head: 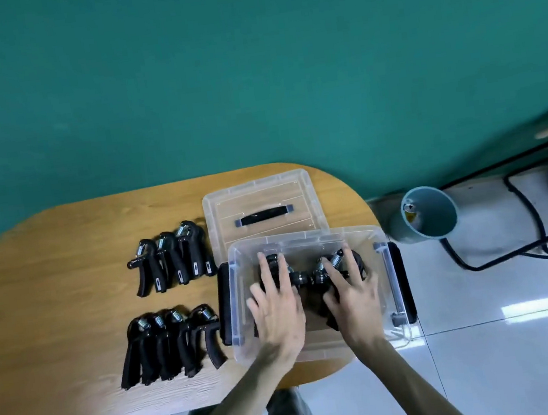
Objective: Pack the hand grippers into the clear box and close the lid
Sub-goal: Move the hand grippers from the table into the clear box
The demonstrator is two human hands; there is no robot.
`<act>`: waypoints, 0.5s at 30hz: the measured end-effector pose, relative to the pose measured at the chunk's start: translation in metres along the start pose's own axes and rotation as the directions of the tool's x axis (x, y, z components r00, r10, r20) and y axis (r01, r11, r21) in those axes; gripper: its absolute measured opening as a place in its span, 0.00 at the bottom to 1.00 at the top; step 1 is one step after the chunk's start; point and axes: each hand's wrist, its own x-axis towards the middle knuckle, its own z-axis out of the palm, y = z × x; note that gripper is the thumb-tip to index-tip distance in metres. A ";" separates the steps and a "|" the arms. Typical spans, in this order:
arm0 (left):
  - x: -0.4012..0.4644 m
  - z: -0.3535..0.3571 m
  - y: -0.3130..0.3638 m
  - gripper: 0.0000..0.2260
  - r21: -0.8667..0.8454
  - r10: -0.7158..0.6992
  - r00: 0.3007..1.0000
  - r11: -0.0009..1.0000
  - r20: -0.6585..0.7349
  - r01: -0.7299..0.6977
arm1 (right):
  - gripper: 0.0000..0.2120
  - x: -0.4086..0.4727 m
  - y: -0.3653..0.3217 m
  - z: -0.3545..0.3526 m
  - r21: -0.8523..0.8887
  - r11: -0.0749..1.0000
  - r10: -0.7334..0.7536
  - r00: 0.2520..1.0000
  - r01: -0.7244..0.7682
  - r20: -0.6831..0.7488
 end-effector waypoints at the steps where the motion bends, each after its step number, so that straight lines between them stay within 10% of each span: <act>1: -0.001 0.008 -0.001 0.32 0.004 -0.006 1.000 1.000 0.020 0.006 | 0.30 0.000 0.004 0.004 0.006 1.000 0.001 1.000 -0.001 0.018; 15: 0.030 0.077 -0.016 0.34 0.099 -0.056 0.987 0.994 0.150 0.041 | 0.27 0.027 0.035 0.063 0.097 0.995 -0.022 0.976 0.001 0.215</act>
